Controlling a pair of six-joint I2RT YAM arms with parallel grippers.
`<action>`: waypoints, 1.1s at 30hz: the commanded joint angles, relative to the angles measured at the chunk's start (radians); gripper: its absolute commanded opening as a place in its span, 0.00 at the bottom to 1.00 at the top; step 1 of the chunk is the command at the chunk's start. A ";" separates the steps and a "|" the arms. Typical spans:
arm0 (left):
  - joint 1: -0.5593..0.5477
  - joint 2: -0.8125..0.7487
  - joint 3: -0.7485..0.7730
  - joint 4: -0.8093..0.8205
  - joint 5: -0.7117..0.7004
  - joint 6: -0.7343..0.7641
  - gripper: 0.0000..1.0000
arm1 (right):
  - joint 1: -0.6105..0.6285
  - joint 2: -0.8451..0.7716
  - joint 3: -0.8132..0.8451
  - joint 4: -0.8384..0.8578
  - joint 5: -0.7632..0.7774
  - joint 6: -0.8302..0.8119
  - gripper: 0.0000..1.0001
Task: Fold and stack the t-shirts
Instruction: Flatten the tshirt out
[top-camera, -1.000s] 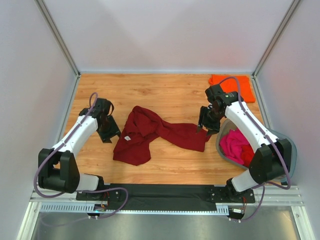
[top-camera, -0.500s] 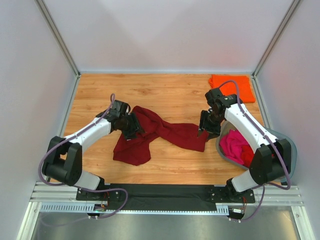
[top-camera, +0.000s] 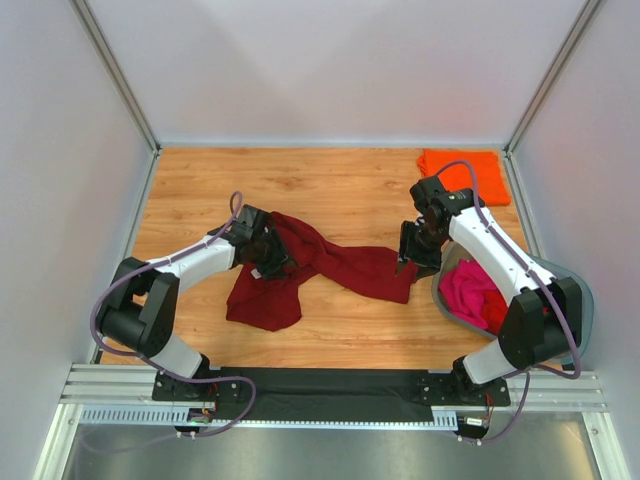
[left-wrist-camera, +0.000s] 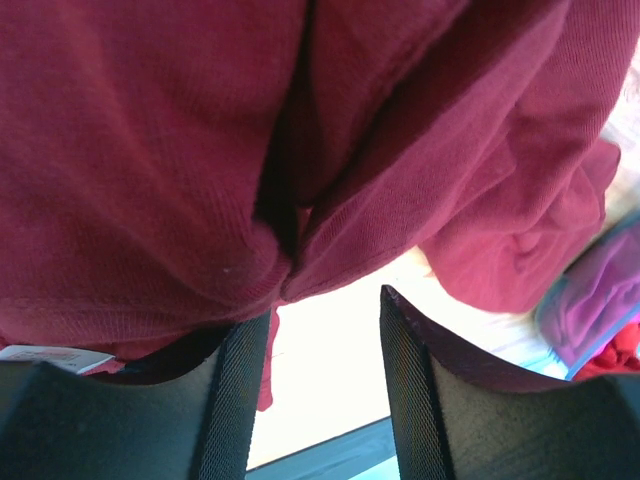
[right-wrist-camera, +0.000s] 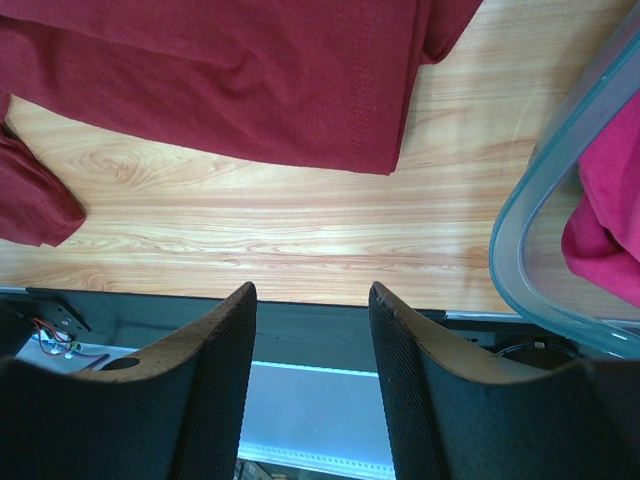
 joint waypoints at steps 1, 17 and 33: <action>-0.014 -0.013 0.038 0.001 -0.057 -0.049 0.53 | 0.002 -0.006 -0.006 0.015 0.014 -0.022 0.50; -0.029 -0.033 0.102 -0.099 -0.147 -0.082 0.11 | 0.000 -0.058 -0.064 0.034 0.025 0.042 0.52; 0.124 -0.311 0.238 -0.562 -0.297 0.144 0.00 | -0.039 0.106 -0.005 0.222 -0.049 -0.005 0.49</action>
